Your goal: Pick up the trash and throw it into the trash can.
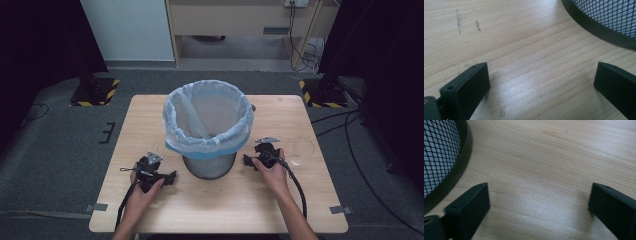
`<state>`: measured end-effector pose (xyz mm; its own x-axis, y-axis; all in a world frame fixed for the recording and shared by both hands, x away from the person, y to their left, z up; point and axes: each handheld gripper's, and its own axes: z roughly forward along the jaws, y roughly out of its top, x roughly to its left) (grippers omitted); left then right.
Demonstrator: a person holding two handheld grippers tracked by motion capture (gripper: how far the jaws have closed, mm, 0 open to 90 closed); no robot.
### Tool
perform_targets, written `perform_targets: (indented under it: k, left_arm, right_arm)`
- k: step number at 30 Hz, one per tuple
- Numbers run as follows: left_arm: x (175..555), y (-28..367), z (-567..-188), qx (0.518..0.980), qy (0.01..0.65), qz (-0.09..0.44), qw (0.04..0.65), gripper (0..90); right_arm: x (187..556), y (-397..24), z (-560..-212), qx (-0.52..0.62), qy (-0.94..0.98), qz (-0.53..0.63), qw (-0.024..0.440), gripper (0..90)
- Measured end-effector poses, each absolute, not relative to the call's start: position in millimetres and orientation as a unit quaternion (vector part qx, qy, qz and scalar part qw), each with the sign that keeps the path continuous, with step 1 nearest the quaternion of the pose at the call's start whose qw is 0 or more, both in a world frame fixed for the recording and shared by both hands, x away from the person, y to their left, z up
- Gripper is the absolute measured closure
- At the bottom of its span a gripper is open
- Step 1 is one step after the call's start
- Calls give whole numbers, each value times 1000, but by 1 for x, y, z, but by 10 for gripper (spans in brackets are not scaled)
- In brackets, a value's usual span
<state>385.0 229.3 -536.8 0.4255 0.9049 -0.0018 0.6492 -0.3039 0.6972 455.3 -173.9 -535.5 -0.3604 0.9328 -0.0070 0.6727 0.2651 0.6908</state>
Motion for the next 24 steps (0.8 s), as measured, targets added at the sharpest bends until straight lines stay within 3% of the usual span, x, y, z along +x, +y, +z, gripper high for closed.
perform_targets:
  k: [24]
  left_arm:
    - [385, 230, -537, 785, 492, 199, 319, 0]
  right_arm:
    - [419, -240, -449, 506, 718, 376, 294, 54]
